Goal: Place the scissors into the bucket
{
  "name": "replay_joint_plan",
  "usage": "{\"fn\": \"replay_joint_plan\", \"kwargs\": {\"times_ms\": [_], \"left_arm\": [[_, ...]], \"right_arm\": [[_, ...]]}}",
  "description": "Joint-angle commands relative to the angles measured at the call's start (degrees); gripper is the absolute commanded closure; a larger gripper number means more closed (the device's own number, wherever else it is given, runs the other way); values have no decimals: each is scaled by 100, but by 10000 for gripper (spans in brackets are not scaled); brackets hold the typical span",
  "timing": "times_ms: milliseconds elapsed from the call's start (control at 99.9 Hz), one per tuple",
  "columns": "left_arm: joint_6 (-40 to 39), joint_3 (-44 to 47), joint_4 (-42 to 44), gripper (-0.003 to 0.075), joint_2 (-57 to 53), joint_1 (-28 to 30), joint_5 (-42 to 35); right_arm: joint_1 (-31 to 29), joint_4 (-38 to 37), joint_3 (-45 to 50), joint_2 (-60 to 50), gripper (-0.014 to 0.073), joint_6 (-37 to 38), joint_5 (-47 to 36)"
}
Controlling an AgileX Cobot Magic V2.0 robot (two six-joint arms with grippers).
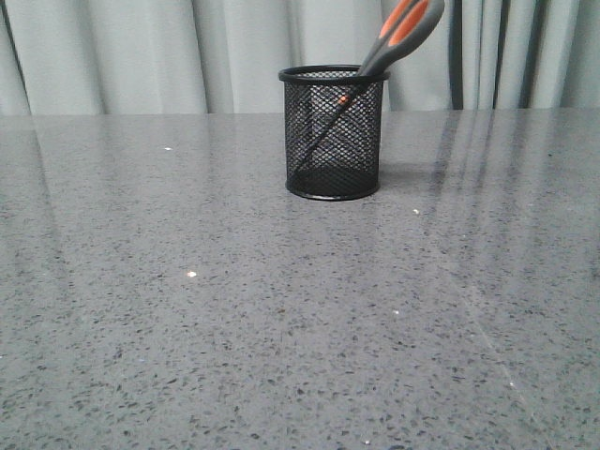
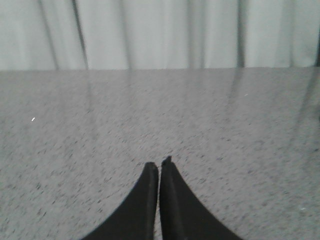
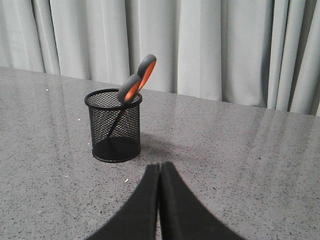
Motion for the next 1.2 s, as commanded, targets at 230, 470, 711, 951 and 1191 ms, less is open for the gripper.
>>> {"fn": "replay_joint_plan", "kwargs": {"times_ms": [230, 470, 711, 951, 1191], "left_arm": [[-1143, 672, 1027, 740, -150, 10, -1075], [-1151, 672, 953, 740, -150, 10, -1054], [-1151, 672, 953, 740, -150, 10, -1054], [-1151, 672, 953, 740, -150, 10, -1054], [-1151, 672, 953, 740, -150, 10, -1054]], "right_arm": [[-30, -30, -143, 57, 638, -7, -487], [-30, -30, -143, 57, 638, -7, -487], [-30, -30, -143, 57, 638, -7, -487], [-30, -30, -143, 57, 638, -7, -487], [-41, -64, -84, 57, 638, -7, -655]]}}
